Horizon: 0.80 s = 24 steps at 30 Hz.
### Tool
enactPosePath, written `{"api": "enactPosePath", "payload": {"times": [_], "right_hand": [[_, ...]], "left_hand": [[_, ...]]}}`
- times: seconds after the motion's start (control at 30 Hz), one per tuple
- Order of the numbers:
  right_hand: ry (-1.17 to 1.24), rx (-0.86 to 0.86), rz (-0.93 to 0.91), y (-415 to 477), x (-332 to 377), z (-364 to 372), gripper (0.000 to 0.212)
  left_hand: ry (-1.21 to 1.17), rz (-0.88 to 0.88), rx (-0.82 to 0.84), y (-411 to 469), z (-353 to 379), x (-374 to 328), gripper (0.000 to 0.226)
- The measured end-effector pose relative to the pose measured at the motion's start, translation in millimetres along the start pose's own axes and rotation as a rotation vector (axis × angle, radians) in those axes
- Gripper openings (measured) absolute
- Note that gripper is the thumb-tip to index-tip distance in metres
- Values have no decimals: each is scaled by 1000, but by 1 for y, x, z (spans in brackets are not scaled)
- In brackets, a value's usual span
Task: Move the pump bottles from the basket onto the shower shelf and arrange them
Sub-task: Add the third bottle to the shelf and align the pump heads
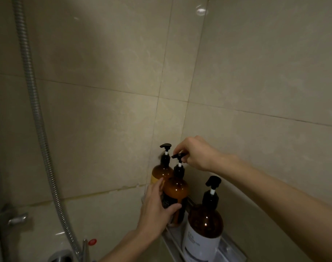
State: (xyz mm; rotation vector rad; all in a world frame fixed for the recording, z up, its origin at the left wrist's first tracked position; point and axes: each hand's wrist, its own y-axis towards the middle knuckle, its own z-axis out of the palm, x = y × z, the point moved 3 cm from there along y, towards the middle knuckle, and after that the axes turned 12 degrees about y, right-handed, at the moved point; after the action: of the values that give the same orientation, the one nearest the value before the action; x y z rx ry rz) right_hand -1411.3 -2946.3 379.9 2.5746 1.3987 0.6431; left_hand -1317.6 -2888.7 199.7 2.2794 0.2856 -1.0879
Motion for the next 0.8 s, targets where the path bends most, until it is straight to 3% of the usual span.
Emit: {"api": "enactPosePath", "payload": {"times": [0.23, 0.4, 0.6, 0.8], "right_hand": [[21, 19, 8, -6, 0, -3, 36], [4, 12, 13, -7, 2, -3, 36], [-15, 8, 15, -7, 5, -3, 36], [11, 30, 31, -11, 4, -5, 36]], "left_hand": [[-151, 21, 138, 4, -6, 6, 67], [-129, 69, 189, -1, -8, 3, 67], [-44, -4, 100, -3, -7, -6, 90], [-117, -3, 168, -1, -9, -1, 70]]}}
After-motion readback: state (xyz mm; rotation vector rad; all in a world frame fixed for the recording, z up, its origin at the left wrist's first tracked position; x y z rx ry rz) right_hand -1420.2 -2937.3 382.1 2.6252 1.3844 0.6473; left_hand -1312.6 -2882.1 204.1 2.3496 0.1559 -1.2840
